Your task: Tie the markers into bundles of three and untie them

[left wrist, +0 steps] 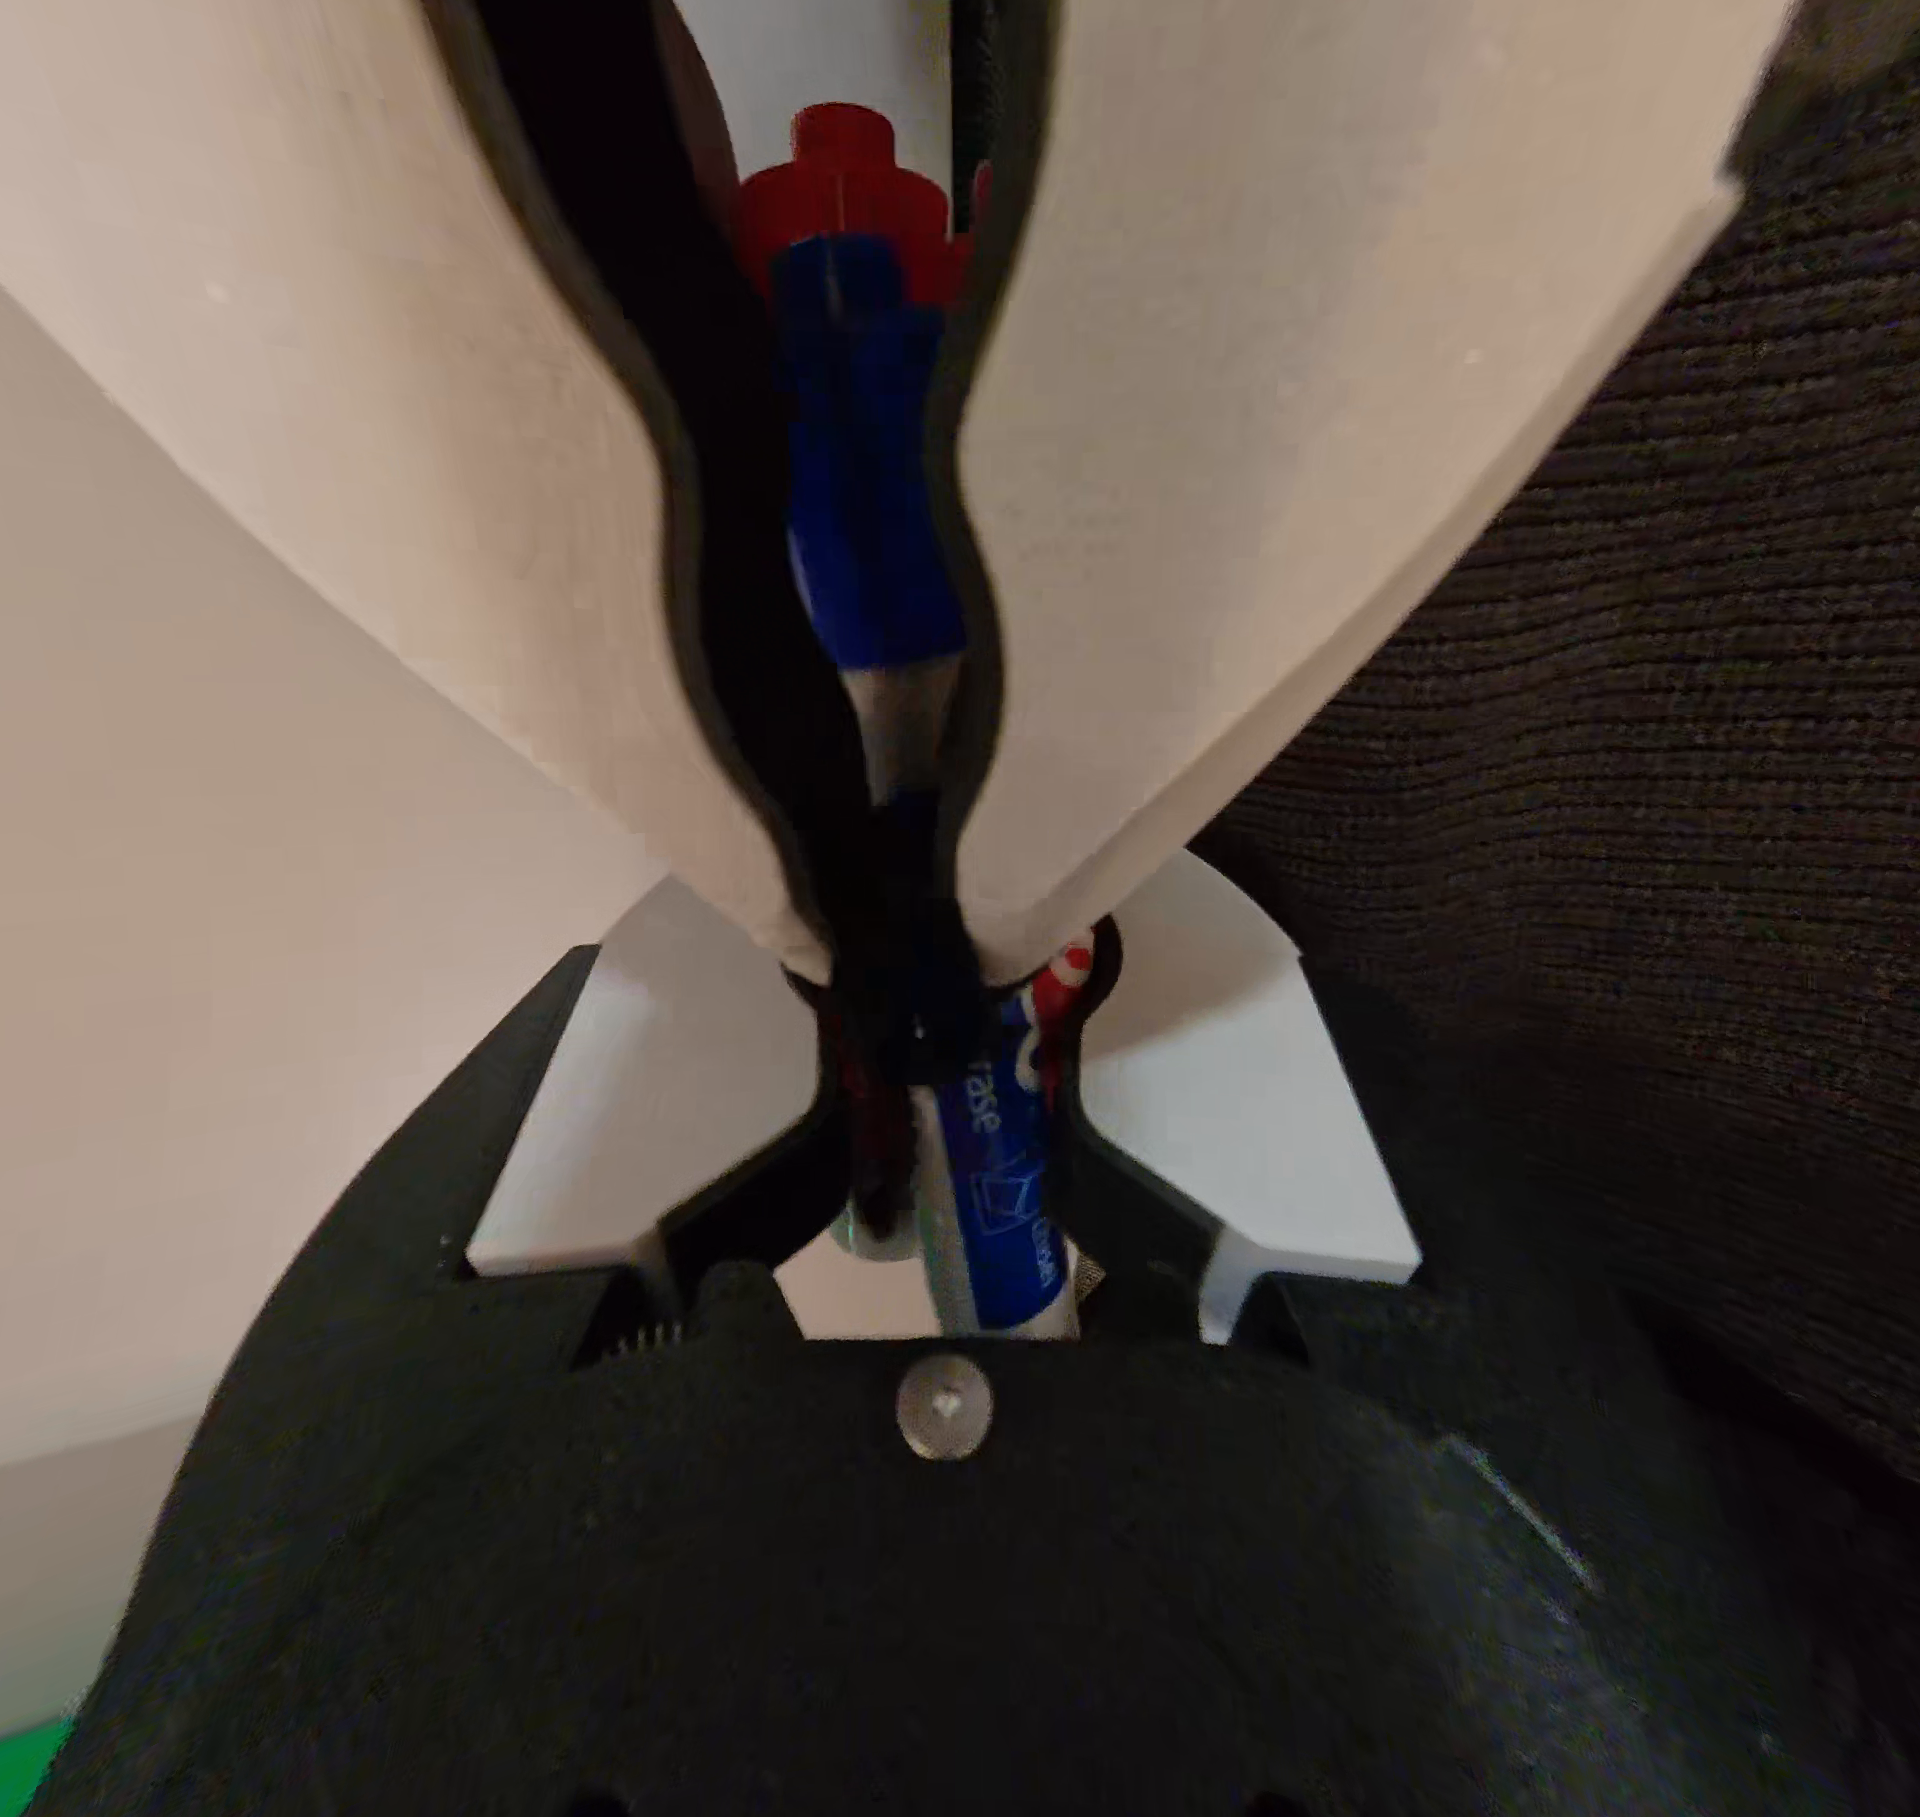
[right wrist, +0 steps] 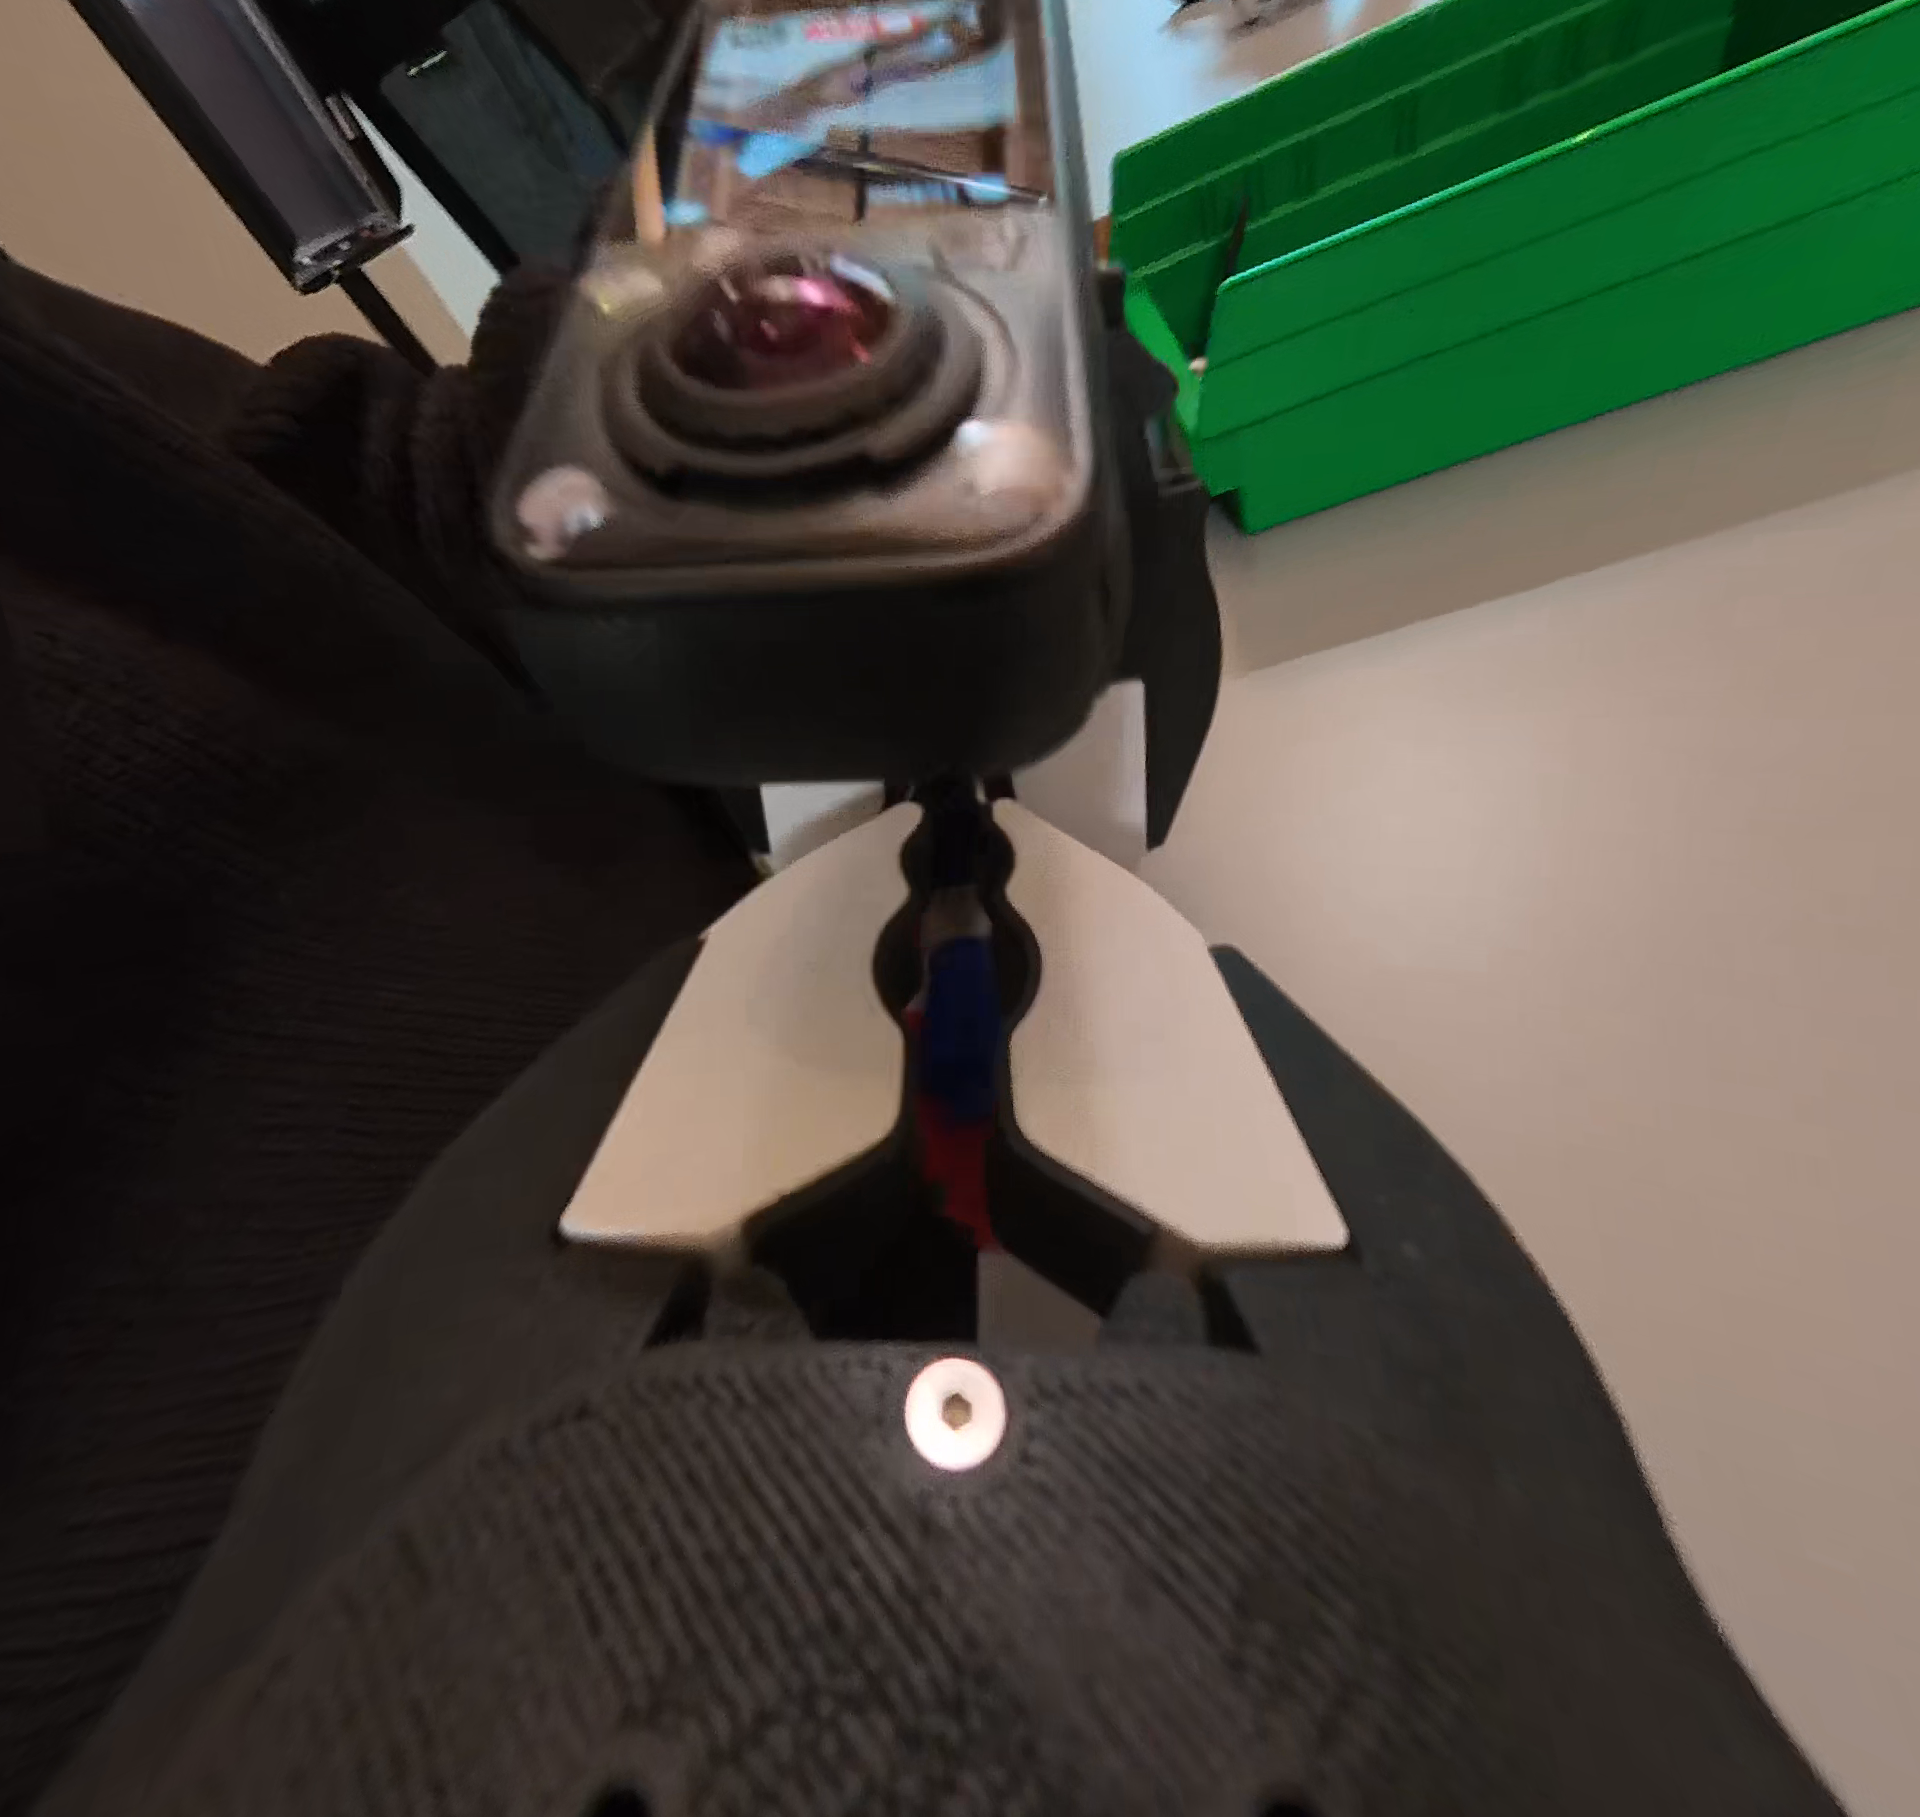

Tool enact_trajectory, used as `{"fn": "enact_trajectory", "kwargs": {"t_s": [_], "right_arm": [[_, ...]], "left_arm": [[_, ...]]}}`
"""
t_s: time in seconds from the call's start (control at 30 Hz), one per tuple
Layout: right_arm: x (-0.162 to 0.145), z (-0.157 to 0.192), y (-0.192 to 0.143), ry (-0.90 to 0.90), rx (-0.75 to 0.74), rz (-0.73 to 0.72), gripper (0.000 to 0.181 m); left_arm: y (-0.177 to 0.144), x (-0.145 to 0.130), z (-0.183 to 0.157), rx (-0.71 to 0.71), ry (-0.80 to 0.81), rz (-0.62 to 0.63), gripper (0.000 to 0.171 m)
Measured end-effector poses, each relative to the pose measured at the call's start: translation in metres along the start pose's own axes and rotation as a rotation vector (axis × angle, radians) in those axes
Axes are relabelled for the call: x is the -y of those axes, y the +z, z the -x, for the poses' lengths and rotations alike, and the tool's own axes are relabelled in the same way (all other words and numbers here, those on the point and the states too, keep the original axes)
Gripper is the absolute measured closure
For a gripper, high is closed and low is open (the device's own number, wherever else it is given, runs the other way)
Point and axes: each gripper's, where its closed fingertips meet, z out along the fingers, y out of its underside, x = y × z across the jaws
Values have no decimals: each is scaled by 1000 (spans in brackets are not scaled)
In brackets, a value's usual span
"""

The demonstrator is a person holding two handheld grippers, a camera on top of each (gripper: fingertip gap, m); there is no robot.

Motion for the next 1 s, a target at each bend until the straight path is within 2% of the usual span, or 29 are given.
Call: {"fn": "enact_trajectory", "kwargs": {"t_s": [0.3, 0.57, 0.87, 1.0], "right_arm": [[-6, -41, -13, 90, -64, -14, 177], [-13, -42, -22, 162, -38, -24, 177], [-16, -48, -40, 220, -59, -68, 176], [-16, -53, -47, 219, -102, -77, 176]], "left_arm": [[6, 10, 42, 19, 64, 44, 124], [10, 20, 39, -32, 92, 24, 124], [6, 44, 46, -37, 108, -108, 121], [-5, 48, 55, 31, 109, -192, 116]]}}
